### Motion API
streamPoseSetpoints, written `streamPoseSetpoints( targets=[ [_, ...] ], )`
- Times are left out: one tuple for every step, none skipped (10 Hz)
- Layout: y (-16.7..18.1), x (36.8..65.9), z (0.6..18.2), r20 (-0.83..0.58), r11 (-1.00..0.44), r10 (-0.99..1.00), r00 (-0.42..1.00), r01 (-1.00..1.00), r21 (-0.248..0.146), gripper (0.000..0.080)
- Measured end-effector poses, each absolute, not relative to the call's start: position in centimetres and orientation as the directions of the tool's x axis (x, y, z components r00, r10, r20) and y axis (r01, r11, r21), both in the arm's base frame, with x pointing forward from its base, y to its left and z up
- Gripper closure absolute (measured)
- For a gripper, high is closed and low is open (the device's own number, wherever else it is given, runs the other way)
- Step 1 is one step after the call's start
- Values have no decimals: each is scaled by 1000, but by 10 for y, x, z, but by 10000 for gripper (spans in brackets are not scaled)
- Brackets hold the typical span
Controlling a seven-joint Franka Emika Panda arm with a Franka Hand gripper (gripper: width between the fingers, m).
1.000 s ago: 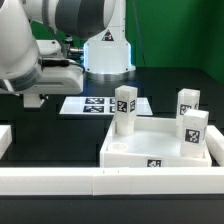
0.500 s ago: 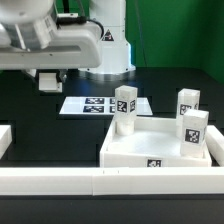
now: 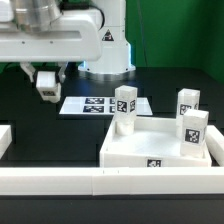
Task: Assemble square table
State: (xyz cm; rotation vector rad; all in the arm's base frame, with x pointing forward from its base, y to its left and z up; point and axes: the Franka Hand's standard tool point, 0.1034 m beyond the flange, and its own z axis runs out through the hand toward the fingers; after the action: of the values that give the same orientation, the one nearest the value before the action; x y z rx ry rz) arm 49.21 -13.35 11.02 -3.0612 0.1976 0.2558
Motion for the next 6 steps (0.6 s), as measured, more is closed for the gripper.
streamPoseSetpoints(
  targets=[
    [-133,497,115,-93,-991,-126,988,-131,-39,514],
    [-138,498,117,-11,-992,-123,992,-123,-11,514],
    [-141,498,116,63,-992,-125,990,-126,4,514],
    [-145,497,116,123,-992,-121,985,-124,23,514],
    [-145,497,116,161,-991,-122,979,-129,36,514],
    [-134,502,120,214,-988,-140,967,-150,28,514]
  ],
)
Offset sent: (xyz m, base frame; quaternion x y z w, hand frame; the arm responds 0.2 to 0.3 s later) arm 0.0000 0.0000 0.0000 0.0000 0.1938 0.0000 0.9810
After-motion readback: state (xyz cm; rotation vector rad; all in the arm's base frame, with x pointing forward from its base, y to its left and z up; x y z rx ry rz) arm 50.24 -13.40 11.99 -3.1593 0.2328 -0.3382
